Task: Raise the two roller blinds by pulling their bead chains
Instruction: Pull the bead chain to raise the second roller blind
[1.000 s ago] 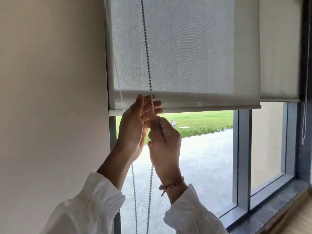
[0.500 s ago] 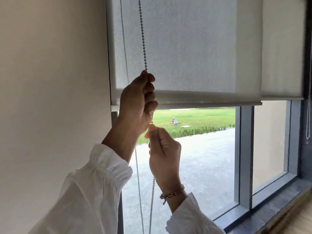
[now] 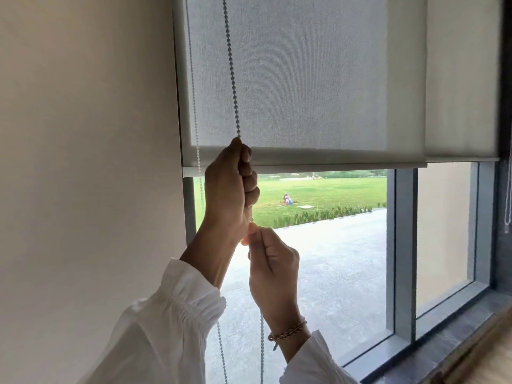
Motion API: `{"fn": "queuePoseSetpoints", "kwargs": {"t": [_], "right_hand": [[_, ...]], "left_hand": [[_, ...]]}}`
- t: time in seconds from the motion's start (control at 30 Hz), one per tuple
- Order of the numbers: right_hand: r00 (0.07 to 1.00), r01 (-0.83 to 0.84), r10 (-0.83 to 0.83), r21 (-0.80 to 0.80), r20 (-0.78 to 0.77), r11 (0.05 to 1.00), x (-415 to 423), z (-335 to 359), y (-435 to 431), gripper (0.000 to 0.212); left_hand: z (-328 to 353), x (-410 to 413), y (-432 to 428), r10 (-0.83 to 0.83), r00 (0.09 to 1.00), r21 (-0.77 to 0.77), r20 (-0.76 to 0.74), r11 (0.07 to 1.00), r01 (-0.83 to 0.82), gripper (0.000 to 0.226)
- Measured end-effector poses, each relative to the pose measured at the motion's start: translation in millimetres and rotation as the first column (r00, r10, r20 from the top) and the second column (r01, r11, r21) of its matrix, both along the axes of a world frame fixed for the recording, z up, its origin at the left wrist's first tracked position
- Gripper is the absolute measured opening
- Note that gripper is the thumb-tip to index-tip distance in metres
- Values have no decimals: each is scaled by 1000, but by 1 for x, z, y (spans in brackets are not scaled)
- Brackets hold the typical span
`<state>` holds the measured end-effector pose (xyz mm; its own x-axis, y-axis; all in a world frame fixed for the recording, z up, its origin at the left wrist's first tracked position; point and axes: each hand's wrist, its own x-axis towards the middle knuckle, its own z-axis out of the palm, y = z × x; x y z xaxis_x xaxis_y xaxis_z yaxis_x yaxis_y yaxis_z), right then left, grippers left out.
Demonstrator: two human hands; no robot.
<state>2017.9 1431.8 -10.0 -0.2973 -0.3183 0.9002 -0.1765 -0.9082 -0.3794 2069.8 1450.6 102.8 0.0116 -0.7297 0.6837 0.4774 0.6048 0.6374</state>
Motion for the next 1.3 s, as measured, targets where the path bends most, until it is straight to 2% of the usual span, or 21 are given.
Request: {"fn": "queuePoseSetpoints", "kwargs": {"t": [0.43,0.8,1.3], "right_hand": [[999,26,-26,-8,-36,1000,3,-22,-11,33],[996,50,-49,7,-68,999,10,-36,-17,44],[994,51,-50,4,-96,999,20,-43,-25,47]], "left_hand": [[-22,3,-14,60,996,-9,62,998,-60,45],[-37,11,-21,143,981,5,129,989,-145,46],[-45,20,-28,171,978,-9,116,985,-171,45]]}}
